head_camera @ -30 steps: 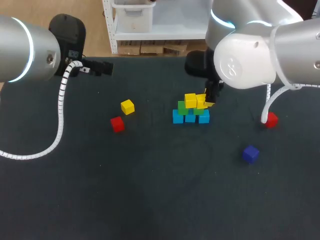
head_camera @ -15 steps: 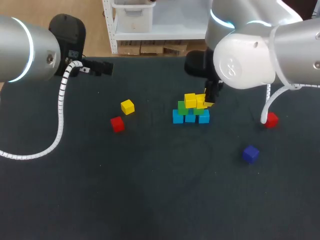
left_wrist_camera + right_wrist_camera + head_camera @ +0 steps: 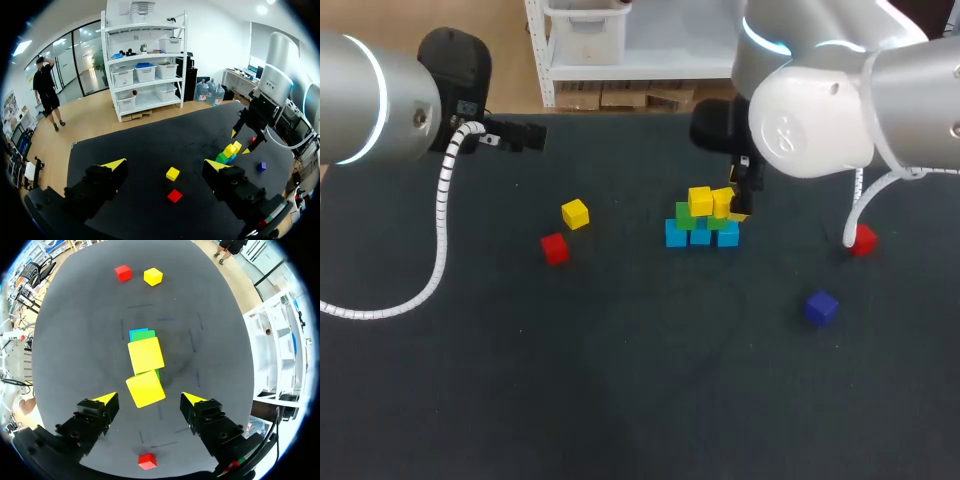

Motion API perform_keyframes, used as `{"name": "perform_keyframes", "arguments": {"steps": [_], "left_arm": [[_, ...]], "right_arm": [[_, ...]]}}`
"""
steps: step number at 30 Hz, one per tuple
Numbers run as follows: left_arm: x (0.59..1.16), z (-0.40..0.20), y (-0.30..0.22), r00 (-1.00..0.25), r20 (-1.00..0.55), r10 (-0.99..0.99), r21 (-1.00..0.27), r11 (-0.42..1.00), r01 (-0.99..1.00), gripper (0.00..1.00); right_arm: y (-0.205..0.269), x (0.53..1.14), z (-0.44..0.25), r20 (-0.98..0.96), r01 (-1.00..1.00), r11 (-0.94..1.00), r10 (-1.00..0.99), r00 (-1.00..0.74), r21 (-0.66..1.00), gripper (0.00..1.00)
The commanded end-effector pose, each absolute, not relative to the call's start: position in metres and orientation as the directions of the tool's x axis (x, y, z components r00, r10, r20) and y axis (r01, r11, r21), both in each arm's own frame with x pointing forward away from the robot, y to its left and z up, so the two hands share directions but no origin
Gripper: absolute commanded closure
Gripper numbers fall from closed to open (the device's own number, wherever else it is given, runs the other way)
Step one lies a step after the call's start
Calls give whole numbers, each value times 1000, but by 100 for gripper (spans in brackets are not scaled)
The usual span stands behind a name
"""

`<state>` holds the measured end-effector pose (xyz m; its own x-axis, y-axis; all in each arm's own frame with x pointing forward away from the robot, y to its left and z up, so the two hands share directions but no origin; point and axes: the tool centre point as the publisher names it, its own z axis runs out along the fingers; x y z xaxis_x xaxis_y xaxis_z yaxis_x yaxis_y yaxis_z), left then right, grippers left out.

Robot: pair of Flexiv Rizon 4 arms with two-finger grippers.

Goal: Place the blue cubes, place green cubes on the blue cubes, place the yellow cubes on the green cubes, then place the red cubes on the yellow cubes, and place purple cube on the red cubes.

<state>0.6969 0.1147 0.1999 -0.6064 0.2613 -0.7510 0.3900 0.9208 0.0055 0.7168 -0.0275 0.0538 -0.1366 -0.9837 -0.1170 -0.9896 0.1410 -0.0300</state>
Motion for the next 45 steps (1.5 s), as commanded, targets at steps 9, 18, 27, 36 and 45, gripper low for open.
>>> {"name": "perform_keyframes", "arguments": {"steps": [9, 18, 27, 36, 45], "left_arm": [[697, 200, 116, -607, -751, 261, 4, 920, 392, 0], [697, 200, 116, -607, -751, 261, 4, 920, 392, 0], [697, 200, 116, -607, -751, 261, 4, 920, 392, 0], [697, 200, 116, -607, -751, 261, 4, 920, 392, 0], [697, 200, 116, -607, -751, 261, 4, 920, 392, 0]], "right_arm": [[-21, 716, 51, -128, -986, 155, -981, -146, -62, 21], [-19, 717, 52, -136, -984, 160, -979, -149, -74, 20], [-18, 717, 54, -150, -983, 167, -977, -154, -77, 19], [-15, 717, 54, -159, -983, 169, -975, -155, -77, 18], [-13, 718, 56, -169, -983, 166, -974, -151, -83, 17]]}}
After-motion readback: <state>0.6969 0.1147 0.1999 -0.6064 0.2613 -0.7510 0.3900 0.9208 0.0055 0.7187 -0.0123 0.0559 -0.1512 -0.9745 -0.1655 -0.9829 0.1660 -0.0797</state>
